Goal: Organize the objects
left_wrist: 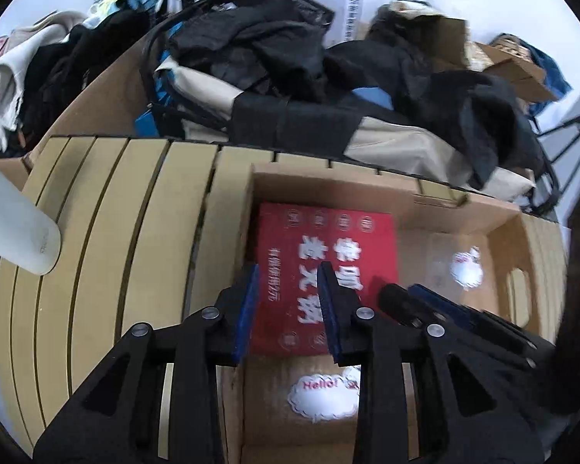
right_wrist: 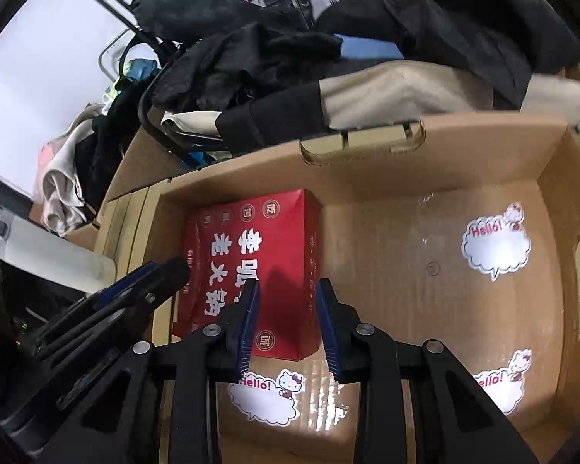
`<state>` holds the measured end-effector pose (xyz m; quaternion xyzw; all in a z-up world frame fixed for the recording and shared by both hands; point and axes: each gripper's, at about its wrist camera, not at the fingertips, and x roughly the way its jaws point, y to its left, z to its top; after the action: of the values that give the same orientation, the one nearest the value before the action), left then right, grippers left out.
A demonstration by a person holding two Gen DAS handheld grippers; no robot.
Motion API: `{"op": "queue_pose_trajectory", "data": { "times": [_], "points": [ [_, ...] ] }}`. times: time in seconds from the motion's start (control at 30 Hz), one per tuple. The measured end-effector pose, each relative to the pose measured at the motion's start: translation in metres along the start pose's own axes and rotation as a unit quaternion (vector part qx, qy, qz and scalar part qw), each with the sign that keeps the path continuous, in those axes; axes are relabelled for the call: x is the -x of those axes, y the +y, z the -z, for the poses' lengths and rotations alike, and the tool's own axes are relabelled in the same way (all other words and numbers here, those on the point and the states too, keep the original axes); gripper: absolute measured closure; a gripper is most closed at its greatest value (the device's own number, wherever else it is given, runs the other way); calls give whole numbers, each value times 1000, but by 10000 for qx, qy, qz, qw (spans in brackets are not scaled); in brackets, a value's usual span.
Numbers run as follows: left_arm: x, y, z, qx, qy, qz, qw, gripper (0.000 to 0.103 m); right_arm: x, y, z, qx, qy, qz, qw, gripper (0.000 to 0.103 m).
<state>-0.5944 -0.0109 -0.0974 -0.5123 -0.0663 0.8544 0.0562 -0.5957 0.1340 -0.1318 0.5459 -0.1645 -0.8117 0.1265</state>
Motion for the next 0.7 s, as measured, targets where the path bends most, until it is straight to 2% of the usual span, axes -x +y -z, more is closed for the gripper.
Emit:
{"op": "queue_pose_trajectory", "data": {
  "times": [0.07, 0.13, 0.17, 0.2, 0.23, 0.27, 0.3, 0.33, 0.37, 0.4, 0.47, 0.53, 0.7],
  "points": [
    [8, -3, -1, -202, -32, 42, 9998, 65, 0, -4, 1, -3, 45, -129, 9999, 69],
    [21, -8, -4, -392, -72, -26, 9992, 45, 7, -7, -3, 73, 55, -141, 9999, 69],
    [28, -9, -5, -463, -91, -62, 9989, 41, 17, -10, -7, 133, 33, -87, 9999, 69],
    [35, -10, -8, -522, -90, -118, 9985, 30, 27, -10, -9, 207, -4, -4, 9998, 69],
    [44, -9, -11, -614, -52, -223, 9979, 15, 39, -12, -12, 324, -55, 106, 9994, 68],
    [50, -7, -14, -668, -23, -302, 9973, 8, 52, -13, -18, 494, -106, 220, 9985, 67],
    [58, -4, -14, -703, -44, -366, 9968, 4, 68, -16, -20, 698, -172, 350, 9968, 58],
    [70, 2, -15, -726, -142, -446, 9963, 4, 82, -18, -23, 860, -244, 480, 9948, 46],
    [80, 6, -15, -726, -188, -541, 9957, 4, 104, -24, -25, 1040, -352, 665, 9917, 15],
    [90, 10, -14, -676, -221, -615, 9956, 4, 119, -29, -27, 1104, -392, 723, 9905, 5],
    [107, 17, -13, -488, -261, -617, 9966, 4, 152, -43, -30, 1073, -385, 773, 9905, 5],
    [128, 18, -9, -309, -320, -593, 9972, 4, 187, -55, -27, 901, -590, 940, 9897, 5],
    [176, 5, 28, -320, -601, -528, 9963, 3, 238, -56, 2, 885, -822, 747, 9899, 5]
  ]
}}
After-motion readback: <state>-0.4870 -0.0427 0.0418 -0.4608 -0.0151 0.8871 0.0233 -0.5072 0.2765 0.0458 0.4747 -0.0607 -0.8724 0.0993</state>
